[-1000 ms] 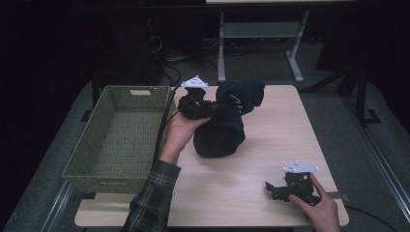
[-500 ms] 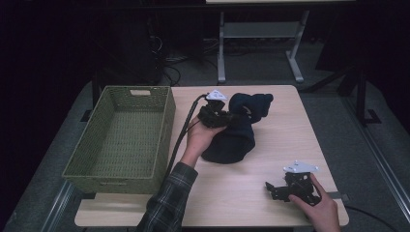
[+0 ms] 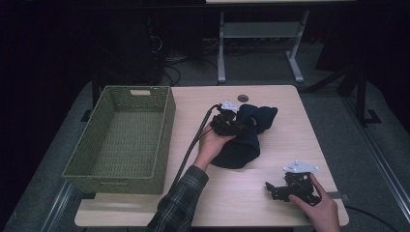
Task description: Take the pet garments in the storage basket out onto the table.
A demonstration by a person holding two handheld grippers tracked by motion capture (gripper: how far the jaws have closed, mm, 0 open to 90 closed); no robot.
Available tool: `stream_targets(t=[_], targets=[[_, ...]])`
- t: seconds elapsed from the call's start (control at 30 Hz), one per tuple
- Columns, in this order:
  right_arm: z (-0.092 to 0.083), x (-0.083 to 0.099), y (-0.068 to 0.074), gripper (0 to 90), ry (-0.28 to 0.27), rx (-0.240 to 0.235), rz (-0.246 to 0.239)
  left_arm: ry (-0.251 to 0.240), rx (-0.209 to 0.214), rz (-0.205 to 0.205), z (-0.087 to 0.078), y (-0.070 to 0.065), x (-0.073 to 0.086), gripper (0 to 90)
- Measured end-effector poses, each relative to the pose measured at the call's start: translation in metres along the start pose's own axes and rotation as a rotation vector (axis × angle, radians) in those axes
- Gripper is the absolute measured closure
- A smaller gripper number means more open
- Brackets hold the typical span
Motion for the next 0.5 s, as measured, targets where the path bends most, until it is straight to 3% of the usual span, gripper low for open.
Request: stream_targets(t=[0.13,0.27,0.5], targets=[[0.000,0.000,0.000,0.4,0.000,0.000,0.001,0.000,0.011,0.002,-0.003,-0.002,-0.002,49.4],[0.000,0.000,0.000,0.4,0.001,0.000,0.002,0.003,-0.005,0.044,-0.010,-0.008,-0.006,31.3],[0.000,0.000,0.000,0.5,0.002,0.001,0.000,0.002,0.002,0.062,-0.027,-0.013,-0.009,21.4]])
Point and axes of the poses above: each handheld gripper's, and its own axes: z roughly forward along the jaws, x roughly out of its underside, y roughly to its left, the point moved 2 cm from there along z, roughly forward along the jaws, and after that the axes turned 14 degrees about -y, right-handed, at the moved point
